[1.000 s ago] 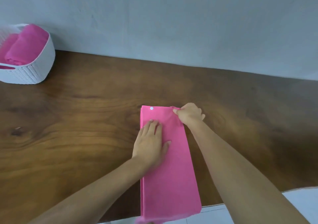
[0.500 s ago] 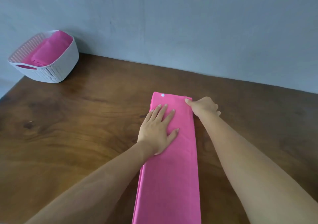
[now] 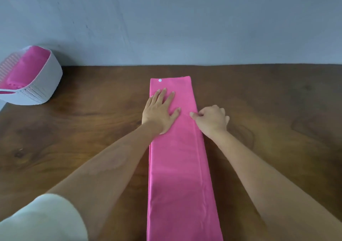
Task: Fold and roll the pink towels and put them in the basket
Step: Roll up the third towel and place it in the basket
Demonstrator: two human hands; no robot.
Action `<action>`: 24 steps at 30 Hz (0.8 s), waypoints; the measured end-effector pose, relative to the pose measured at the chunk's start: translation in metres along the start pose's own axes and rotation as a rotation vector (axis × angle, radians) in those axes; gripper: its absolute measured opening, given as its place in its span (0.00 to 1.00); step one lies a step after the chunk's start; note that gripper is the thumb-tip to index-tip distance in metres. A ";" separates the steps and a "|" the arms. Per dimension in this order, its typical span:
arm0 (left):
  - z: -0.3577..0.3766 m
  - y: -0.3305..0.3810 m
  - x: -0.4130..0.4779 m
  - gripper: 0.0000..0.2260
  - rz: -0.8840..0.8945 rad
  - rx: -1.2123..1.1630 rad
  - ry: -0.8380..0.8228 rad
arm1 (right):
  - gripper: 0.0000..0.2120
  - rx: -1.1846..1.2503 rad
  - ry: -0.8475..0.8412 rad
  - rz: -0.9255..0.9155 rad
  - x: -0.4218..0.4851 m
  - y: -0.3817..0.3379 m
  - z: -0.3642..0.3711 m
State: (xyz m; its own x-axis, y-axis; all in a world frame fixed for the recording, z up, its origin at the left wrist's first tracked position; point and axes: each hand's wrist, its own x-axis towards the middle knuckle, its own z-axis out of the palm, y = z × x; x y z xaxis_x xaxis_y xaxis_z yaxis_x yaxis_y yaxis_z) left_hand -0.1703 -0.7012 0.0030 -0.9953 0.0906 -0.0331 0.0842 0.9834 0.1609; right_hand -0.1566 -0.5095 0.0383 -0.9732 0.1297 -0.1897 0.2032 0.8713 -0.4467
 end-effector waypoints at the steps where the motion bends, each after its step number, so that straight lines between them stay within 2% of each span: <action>1: 0.000 -0.001 0.004 0.33 0.000 -0.006 -0.005 | 0.21 0.015 0.004 -0.004 -0.014 0.004 0.000; 8: -0.003 -0.004 0.019 0.33 0.020 0.004 -0.014 | 0.15 0.103 0.048 0.007 -0.105 0.042 0.001; 20: -0.004 -0.005 0.020 0.32 0.116 0.010 0.006 | 0.12 0.004 0.110 0.147 -0.257 0.077 0.020; 22: -0.009 -0.004 0.019 0.29 0.299 -0.002 0.046 | 0.15 -0.016 0.141 0.172 -0.280 0.078 0.027; 24: -0.011 -0.001 0.019 0.27 0.620 0.017 0.046 | 0.17 -0.003 0.164 0.204 -0.301 0.079 0.031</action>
State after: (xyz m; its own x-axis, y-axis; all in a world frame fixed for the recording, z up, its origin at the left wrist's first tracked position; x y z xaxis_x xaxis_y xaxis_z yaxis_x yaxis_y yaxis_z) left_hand -0.1894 -0.7021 0.0133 -0.7617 0.6395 0.1040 0.6479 0.7521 0.1207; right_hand 0.1554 -0.4940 0.0332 -0.9167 0.3776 -0.1307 0.3967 0.8206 -0.4113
